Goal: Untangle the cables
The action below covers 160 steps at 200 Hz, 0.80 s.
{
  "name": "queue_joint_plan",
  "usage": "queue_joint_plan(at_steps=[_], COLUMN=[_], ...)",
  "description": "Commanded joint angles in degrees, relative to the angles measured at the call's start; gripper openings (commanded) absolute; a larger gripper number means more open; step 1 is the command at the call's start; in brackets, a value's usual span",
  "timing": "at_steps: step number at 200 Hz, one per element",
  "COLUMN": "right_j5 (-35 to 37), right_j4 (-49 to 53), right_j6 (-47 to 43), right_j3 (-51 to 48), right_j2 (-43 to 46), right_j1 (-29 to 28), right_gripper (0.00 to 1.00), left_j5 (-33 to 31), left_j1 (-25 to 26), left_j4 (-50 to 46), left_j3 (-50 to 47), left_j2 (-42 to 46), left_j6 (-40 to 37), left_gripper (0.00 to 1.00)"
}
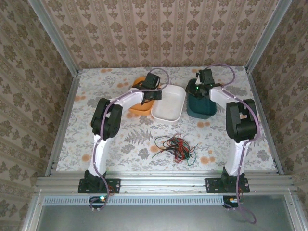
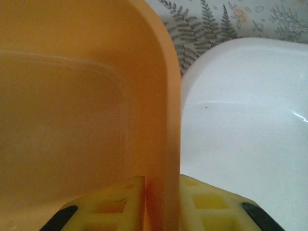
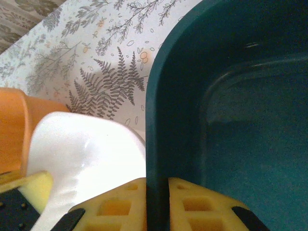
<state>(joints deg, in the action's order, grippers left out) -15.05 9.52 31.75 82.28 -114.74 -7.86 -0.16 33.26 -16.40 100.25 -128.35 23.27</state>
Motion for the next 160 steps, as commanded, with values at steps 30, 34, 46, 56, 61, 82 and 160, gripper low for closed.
queue_joint_plan(at_steps=[30, 34, 46, 56, 61, 82, 160], right_j5=[-0.58, -0.72, -1.19, -1.3, -1.38, -0.81, -5.08], right_j4=[3.5, 3.37, 3.15, 2.81, 2.6, 4.85, 23.78], right_j6=[-2.2, -2.13, -2.19, -2.22, -2.2, -2.7, -11.84], right_j3=[4.05, 3.9, 3.4, 2.47, 1.71, -0.4, -19.06], right_j2=[-3.01, -2.64, -1.27, 0.49, 1.76, 7.06, 31.07], right_j1=[-0.4, -0.4, -0.4, -0.4, -0.38, -0.79, -11.09], right_gripper=[0.34, 0.42, 0.47, 0.52, 0.53, 0.56, 0.6], left_j5=[-2.6, -2.73, -3.48, -4.34, -4.76, -5.73, -9.28], left_j1=[-0.39, -0.32, 0.15, 0.87, 1.24, 1.94, 2.36], left_j4=[-2.46, -2.19, -1.61, -1.21, -1.16, -1.98, -1.85], left_j3=[3.86, 3.65, 3.44, 3.89, 4.26, 5.87, 9.2], left_j2=[-1.55, -1.48, -1.37, -1.44, -1.52, -2.4, -4.25], left_j6=[8.78, 9.96, 12.7, 13.34, 13.7, 17.08, 22.88], left_gripper=[0.22, 0.22, 0.22, 0.22, 0.23, 0.21, 0.48])
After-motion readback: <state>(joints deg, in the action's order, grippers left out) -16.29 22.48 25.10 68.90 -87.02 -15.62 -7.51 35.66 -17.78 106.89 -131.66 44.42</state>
